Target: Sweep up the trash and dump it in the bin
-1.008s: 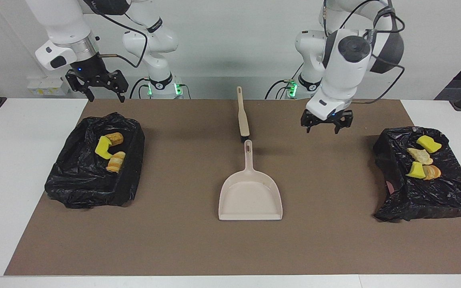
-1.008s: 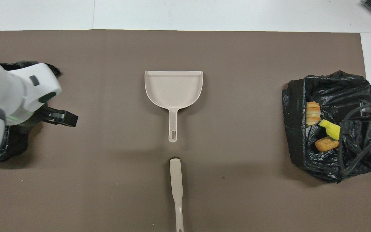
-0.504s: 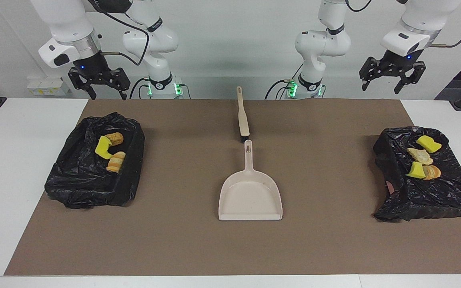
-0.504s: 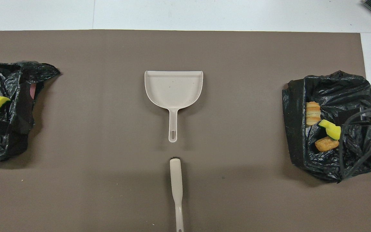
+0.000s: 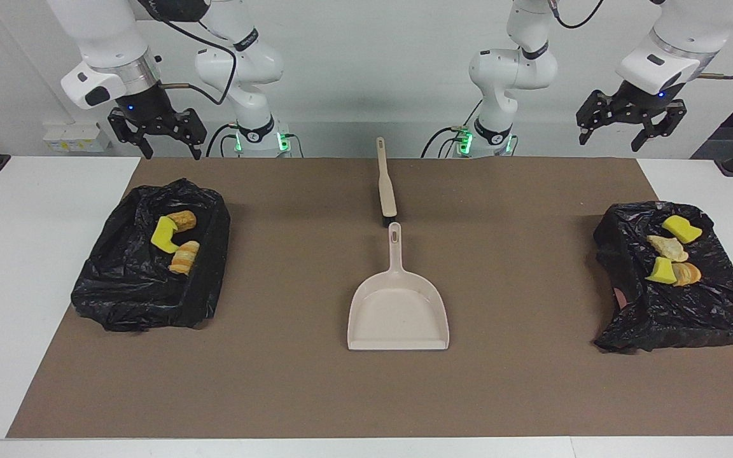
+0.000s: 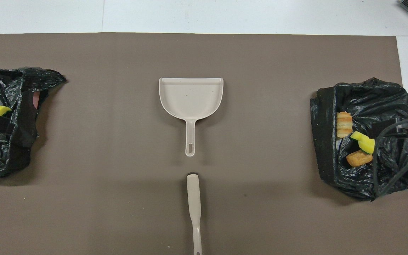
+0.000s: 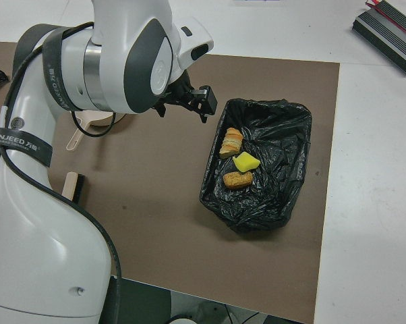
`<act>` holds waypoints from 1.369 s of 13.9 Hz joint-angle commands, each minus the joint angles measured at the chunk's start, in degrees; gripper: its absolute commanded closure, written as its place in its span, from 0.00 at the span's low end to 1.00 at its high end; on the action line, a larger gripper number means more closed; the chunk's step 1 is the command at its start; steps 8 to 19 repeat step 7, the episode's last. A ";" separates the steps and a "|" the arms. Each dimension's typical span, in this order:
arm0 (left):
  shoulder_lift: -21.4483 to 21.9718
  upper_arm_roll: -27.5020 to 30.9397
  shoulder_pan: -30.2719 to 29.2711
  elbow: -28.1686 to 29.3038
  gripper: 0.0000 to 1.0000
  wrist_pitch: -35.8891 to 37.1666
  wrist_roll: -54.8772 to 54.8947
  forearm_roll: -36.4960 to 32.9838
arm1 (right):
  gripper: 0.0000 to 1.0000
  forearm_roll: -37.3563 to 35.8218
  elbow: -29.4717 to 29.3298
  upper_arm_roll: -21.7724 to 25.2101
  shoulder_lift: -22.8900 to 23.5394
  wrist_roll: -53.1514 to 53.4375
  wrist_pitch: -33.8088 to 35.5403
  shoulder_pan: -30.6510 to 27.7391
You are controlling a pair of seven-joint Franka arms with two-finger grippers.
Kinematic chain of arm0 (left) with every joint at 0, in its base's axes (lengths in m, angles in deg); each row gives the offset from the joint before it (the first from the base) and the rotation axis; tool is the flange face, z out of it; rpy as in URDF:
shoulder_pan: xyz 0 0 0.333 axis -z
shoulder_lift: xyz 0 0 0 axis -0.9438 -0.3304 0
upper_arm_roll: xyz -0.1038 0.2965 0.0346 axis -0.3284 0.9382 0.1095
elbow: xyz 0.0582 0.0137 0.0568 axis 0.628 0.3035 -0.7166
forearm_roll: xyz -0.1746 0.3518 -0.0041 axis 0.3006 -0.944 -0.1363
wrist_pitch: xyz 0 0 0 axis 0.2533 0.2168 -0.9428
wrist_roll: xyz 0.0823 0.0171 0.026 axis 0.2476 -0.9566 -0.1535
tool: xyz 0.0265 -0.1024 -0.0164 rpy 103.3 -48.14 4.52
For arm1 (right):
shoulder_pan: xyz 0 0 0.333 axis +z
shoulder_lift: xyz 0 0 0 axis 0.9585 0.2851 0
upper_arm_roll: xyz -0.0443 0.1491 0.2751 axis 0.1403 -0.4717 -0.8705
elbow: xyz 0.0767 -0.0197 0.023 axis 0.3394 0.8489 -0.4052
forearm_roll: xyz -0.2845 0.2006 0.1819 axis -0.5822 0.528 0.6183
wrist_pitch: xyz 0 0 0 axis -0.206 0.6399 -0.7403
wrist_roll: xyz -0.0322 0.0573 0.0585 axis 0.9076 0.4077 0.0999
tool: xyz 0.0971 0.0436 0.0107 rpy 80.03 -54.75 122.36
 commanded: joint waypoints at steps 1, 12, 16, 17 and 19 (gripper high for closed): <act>0.35 -0.69 -1.58 -1.03 0.00 0.96 0.93 1.28 | 0.00 0.90 1.79 -0.33 -1.40 -1.29 -1.31 -0.96; 1.23 -0.52 -1.49 0.12 0.00 0.78 0.93 1.28 | 0.00 0.90 1.88 -0.33 -1.48 -1.20 -1.31 -0.96; 1.23 -0.52 -1.49 0.12 0.00 0.78 0.93 1.28 | 0.00 0.90 1.88 -0.33 -1.48 -1.20 -1.31 -0.96; 1.23 -0.52 -1.49 0.12 0.00 0.78 0.93 1.28 | 0.00 0.90 1.88 -0.33 -1.48 -1.20 -1.31 -0.96; 1.23 -0.52 -1.49 0.12 0.00 0.78 0.93 1.28 | 0.00 0.90 1.88 -0.33 -1.48 -1.20 -1.31 -0.96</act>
